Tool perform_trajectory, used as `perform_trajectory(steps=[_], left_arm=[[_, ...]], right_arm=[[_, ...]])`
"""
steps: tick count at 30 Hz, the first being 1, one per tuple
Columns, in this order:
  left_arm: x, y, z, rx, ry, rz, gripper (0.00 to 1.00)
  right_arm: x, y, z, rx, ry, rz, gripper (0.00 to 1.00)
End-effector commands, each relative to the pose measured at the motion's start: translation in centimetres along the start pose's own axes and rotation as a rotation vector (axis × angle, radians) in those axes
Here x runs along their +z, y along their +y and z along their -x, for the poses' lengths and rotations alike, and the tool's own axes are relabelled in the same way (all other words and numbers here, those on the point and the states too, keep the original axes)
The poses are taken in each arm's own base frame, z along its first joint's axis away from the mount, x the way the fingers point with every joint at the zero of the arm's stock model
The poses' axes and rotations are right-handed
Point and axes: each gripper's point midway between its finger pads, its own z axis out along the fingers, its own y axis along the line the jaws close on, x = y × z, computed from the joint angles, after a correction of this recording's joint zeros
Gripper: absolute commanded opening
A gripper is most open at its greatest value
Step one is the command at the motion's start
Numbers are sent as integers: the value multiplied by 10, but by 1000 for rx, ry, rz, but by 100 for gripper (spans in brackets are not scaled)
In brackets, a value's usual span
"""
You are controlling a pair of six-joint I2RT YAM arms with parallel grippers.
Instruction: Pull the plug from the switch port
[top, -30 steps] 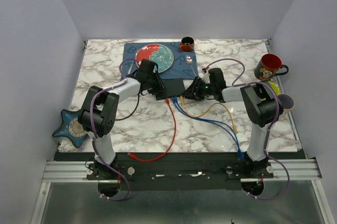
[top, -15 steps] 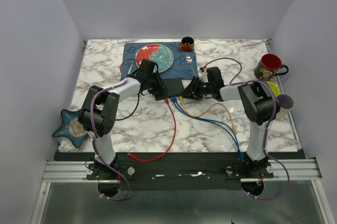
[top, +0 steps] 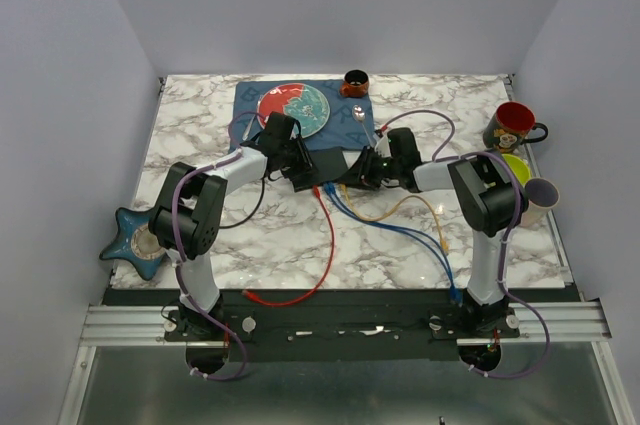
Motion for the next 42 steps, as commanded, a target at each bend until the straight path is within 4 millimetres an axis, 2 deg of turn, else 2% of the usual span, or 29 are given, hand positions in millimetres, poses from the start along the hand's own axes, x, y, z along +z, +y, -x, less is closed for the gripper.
perform_trajectory(steps=[1,22,28,34,38,42], left_arm=[[3,1,-8,5,41,-3,43],[0,3,-10,17,45,3,44],[0,4,-11,19,47,3,44],[-1,2,-13,9,52,-11,44],[-6,-12,-19,-10,42,-76,44],[-7,-37,-36,-16,62,-154,44]], right_arm=[[6,-5,-12,30,26,15,34],[8,-5,-2,129,-47,39,33],[7,-10,-2,146,-54,36,25],[7,-14,-5,142,-49,31,13],[6,-15,-7,131,-46,30,1],[5,-16,-8,119,-42,22,1]])
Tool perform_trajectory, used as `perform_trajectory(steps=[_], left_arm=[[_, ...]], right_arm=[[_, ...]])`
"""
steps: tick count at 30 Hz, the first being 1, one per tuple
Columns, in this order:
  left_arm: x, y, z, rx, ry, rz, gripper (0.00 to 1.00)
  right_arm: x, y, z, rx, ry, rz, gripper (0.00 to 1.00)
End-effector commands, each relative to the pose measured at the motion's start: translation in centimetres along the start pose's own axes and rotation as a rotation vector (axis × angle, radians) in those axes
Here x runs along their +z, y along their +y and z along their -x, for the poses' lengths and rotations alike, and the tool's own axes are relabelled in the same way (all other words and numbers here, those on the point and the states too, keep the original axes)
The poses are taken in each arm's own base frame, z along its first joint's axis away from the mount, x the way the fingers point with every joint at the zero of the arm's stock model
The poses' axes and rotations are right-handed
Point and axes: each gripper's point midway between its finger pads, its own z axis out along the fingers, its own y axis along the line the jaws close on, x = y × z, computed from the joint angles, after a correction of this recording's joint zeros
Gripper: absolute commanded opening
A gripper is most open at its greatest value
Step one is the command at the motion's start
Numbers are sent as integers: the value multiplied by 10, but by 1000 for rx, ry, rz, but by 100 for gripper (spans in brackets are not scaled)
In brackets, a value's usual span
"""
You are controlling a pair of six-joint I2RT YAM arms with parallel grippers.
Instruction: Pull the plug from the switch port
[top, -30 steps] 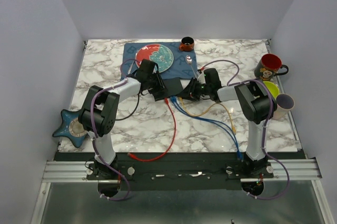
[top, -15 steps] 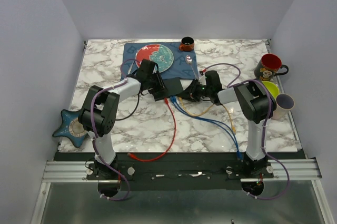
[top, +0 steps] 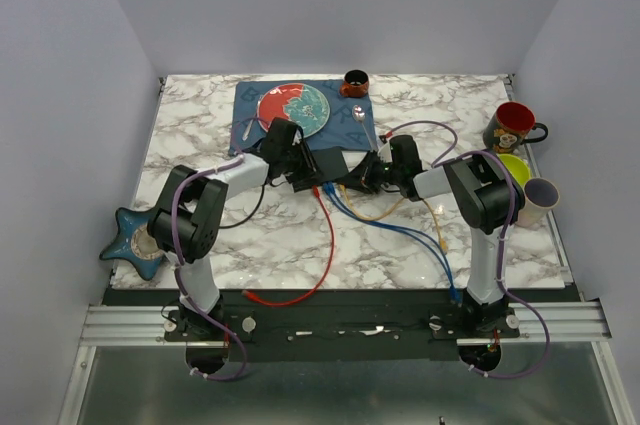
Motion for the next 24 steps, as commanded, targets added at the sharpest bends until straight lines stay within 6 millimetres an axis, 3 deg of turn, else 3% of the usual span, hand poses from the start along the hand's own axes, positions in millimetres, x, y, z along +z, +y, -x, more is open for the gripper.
perform_trajectory(steps=[1,2,6,16,24], left_arm=[[-1,-31,-28,-1,51,-101,44],[1,-37,-37,15,65,-109,44],[14,-26,-51,9,90,-66,44],[31,-15,-42,-4,76,8,44],[39,-15,-37,-38,69,11,44]], right_arm=[[0,-12,-4,-11,2,-23,1],[-1,-12,-4,-17,2,-23,1],[-2,-10,-4,-32,6,-26,1],[-9,-9,-14,-65,41,-26,1],[-17,-20,-31,-68,82,-34,1]])
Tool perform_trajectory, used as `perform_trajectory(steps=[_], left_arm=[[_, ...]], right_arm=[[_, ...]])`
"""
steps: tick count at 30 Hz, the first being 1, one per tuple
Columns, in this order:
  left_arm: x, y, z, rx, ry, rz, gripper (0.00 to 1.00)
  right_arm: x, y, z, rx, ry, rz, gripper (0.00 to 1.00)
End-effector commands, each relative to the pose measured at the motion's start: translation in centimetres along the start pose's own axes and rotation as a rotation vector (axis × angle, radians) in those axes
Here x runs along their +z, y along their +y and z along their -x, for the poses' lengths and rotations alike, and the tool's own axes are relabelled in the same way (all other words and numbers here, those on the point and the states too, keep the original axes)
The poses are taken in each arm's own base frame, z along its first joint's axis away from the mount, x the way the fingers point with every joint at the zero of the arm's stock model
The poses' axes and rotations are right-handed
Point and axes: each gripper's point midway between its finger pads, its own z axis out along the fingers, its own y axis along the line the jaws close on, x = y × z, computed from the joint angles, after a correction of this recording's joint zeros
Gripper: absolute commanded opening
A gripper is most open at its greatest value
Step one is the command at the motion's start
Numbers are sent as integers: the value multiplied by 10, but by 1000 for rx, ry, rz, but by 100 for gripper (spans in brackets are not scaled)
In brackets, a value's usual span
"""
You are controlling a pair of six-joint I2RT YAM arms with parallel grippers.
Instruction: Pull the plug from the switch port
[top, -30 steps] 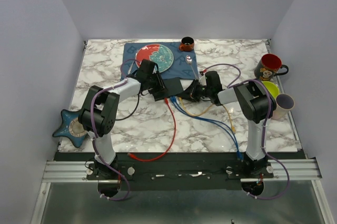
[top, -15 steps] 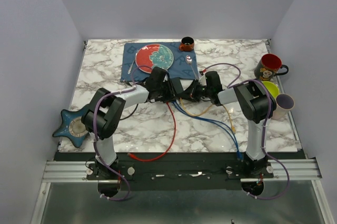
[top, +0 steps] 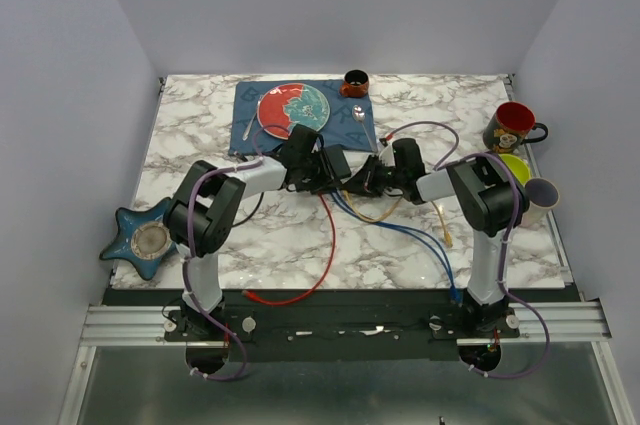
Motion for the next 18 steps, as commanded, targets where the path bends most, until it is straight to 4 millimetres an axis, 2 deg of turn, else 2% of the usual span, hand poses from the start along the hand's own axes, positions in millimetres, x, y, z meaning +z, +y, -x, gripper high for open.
perform_trajectory(steps=[1,5,9,10,12,13,14,15,16,17,18], left_arm=[[12,12,9,-25,-28,43,44],[10,10,11,-28,-32,34,44],[-5,-2,17,-2,-75,-9,45],[-20,-17,24,15,-113,-51,47],[-35,-24,28,33,-171,-97,57],[-56,-40,34,51,-218,-147,62],[-63,-41,32,58,-242,-172,71],[-71,-46,30,59,-253,-199,76],[-87,-59,31,70,-283,-248,79],[-89,-61,21,77,-278,-276,85],[-93,-67,13,81,-270,-303,86]], right_arm=[[-8,-14,-27,3,71,-34,1],[-13,-13,-30,3,69,-32,1],[-26,9,-16,-43,-8,-22,1],[-36,27,-6,-76,-45,-4,1],[-46,42,9,-128,-113,-23,1],[-52,45,10,-126,-117,-51,1],[-64,61,23,-159,-177,-55,1],[-69,66,25,-177,-183,-68,1],[-74,74,29,-191,-200,-67,1],[-81,83,35,-205,-227,-64,1],[-84,87,36,-213,-232,-66,1]])
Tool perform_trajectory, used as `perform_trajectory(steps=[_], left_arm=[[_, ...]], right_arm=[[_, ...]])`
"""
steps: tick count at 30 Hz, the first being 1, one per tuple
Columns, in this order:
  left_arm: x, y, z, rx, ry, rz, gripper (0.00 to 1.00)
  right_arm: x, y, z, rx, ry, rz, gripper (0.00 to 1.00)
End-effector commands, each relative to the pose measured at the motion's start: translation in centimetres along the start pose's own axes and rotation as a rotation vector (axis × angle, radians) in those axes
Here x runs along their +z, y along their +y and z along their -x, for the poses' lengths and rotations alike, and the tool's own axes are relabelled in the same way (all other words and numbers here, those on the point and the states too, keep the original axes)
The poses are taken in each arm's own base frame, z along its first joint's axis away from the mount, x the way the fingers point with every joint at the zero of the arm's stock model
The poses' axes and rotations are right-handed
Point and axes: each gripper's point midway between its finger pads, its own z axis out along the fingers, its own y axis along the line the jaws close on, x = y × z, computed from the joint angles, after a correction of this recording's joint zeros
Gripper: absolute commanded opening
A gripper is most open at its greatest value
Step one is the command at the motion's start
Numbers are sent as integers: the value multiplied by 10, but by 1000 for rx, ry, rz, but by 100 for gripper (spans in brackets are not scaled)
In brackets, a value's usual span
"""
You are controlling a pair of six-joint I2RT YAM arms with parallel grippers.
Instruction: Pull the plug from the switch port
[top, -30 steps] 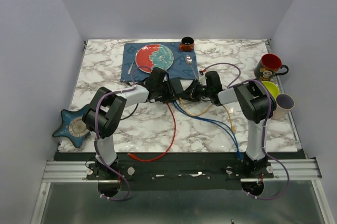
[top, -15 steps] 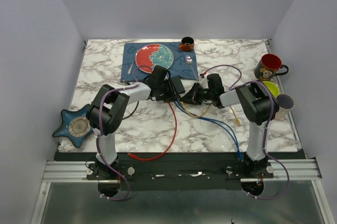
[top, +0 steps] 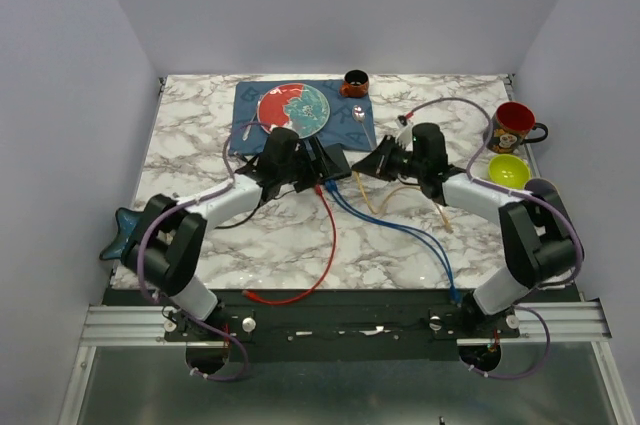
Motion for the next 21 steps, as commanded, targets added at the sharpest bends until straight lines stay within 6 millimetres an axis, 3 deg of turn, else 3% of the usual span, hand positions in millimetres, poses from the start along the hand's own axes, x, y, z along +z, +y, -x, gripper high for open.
perform_trajectory(steps=[1,2,5,6,8,9,14,21], left_arm=[[-40,-60,9,44,-135,-222,87],[-42,-66,-10,63,-119,-250,89],[-57,-88,-26,110,-200,-323,91],[-61,-100,-45,144,-203,-350,92],[-69,-111,-43,202,-317,-359,93],[-71,-117,-57,241,-312,-371,93],[-71,-128,-68,325,-376,-401,93],[-48,-112,-73,336,-358,-314,90]], right_arm=[[-17,19,29,-72,-87,-62,1],[-19,22,30,-71,-87,-63,1],[-24,28,27,-51,-85,-50,1],[-27,33,27,-43,-90,-42,1],[-29,32,20,-33,-82,-43,1],[-30,33,19,-28,-84,-41,1],[-42,43,13,-27,-90,-19,1],[-55,57,5,-44,-89,5,1]])
